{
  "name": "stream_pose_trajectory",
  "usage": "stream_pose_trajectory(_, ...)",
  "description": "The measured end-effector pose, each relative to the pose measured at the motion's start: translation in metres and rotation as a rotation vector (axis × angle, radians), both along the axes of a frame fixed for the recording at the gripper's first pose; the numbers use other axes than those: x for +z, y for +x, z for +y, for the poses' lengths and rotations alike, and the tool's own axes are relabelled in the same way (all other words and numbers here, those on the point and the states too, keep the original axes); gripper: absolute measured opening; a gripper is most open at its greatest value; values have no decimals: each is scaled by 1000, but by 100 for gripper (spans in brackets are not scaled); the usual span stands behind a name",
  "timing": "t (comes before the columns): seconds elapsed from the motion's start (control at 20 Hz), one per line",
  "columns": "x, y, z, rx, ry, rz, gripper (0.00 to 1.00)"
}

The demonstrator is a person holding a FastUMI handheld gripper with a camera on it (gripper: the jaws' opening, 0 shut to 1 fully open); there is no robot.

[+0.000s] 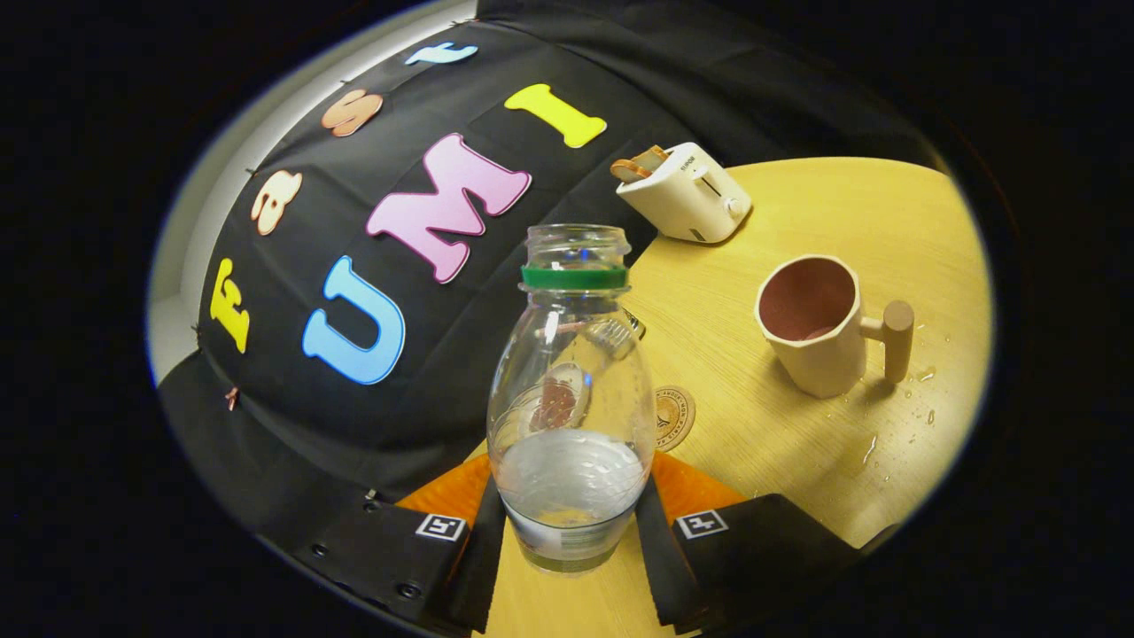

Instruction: Take the bottle from table, then pour the juice into the cup, finally place the bottle on the coaster

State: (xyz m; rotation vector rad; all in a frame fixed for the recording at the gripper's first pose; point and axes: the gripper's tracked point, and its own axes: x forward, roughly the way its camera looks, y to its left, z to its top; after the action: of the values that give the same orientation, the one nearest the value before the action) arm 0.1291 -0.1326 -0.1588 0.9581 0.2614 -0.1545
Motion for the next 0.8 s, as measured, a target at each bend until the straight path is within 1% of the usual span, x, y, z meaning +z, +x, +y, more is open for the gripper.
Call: stream_pose_trajectory(0.8,-36,16,-48,-144,365,113,71)
